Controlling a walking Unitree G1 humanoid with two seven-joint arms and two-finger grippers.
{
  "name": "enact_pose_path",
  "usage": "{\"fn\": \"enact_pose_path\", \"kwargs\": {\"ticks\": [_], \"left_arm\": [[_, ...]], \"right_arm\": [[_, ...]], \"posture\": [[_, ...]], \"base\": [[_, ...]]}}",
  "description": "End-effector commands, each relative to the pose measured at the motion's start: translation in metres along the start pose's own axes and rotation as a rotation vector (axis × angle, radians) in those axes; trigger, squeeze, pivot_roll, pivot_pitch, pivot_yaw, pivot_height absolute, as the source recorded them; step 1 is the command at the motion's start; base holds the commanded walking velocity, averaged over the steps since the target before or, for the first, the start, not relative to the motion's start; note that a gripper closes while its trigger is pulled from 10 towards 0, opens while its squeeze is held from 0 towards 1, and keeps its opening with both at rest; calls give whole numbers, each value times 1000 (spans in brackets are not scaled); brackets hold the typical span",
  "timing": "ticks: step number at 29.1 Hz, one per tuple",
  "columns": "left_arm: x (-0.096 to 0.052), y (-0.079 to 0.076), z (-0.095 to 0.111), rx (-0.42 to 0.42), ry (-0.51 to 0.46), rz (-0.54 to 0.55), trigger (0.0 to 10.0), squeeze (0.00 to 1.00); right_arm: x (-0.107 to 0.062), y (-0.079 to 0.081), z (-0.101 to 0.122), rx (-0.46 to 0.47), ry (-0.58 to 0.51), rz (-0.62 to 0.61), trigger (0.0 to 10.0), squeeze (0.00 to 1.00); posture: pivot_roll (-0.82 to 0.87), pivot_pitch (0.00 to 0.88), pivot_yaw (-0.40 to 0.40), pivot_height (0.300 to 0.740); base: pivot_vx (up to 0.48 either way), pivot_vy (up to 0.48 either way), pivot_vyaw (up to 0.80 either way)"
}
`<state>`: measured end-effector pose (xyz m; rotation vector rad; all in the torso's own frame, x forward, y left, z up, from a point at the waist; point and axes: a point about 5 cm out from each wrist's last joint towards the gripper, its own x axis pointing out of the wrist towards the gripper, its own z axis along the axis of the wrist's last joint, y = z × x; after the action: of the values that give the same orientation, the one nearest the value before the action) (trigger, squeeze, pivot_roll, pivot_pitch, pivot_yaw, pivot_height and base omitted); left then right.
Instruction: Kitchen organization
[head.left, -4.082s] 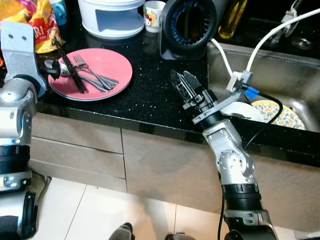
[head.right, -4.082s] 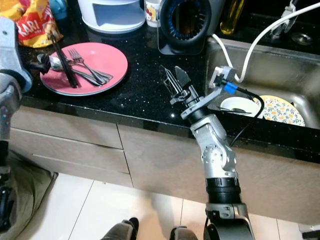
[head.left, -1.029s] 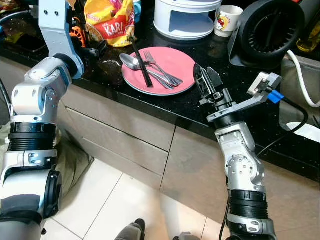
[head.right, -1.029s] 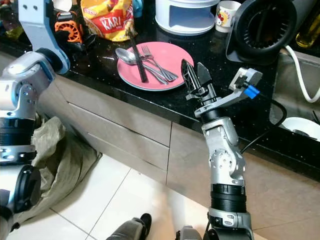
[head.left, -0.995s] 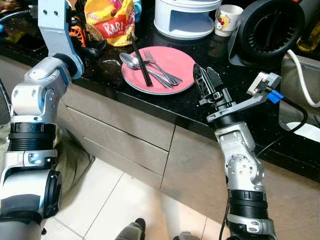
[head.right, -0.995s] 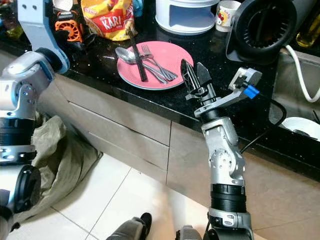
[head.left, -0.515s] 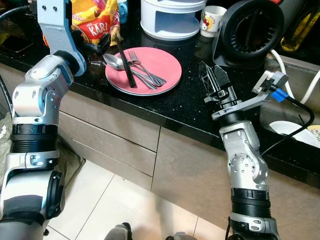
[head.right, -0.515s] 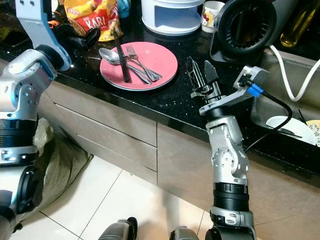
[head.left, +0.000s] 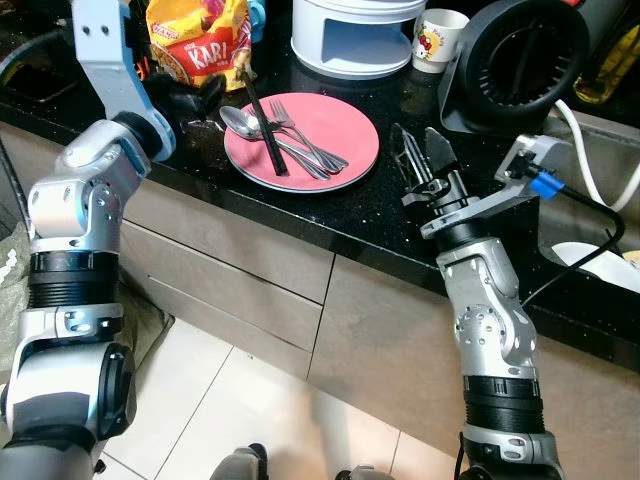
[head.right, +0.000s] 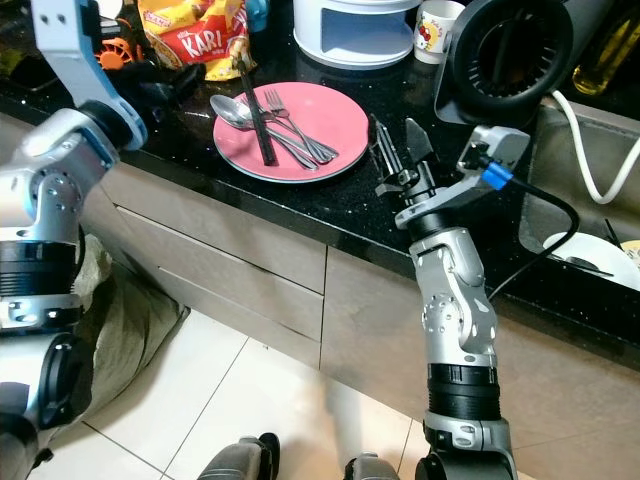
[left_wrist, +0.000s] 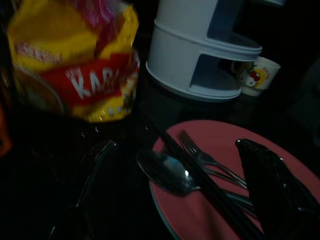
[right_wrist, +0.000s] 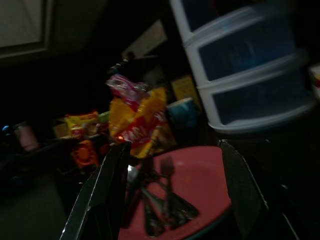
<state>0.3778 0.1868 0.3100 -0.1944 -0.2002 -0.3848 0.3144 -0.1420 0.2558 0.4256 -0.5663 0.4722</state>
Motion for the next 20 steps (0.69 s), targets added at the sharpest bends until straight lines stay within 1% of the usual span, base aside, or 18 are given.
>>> {"fn": "enact_pose_path", "kwargs": {"ticks": [1,4,5,7,11,15,16,20], "left_arm": [[4,4,-8,-74,26,20,10000,0],[9,12,-12,-77,71,98,10000,0],[9,12,-12,-77,71,98,10000,0],[14,14,-11,-96,80,121,10000,0],[21,11,-2,-68,63,118,10000,0],[23,8,1,-57,42,102,10000,0],[25,6,2,-50,34,91,10000,0],[27,6,2,-57,37,97,10000,0]], "right_arm": [[-2,7,5,4,-11,56,10000,0],[-1,12,8,5,-13,83,10000,0],[-1,12,8,5,-13,83,10000,0],[-1,13,9,5,-14,87,10000,0],[0,13,8,3,-2,80,10000,0],[0,13,8,9,0,70,10000,0],[1,12,7,36,18,56,10000,0],[1,9,5,22,44,43,10000,0]], "posture": [[61,163,8,740],[56,165,4,740],[56,165,4,740],[54,165,4,740],[51,164,8,740],[52,162,9,740],[52,164,11,740],[50,164,14,740]], "base": [[0,0,0],[0,0,0],[0,0,0],[0,0,0],[0,0,0],[0,0,0],[0,0,-800],[0,0,-800]]}}
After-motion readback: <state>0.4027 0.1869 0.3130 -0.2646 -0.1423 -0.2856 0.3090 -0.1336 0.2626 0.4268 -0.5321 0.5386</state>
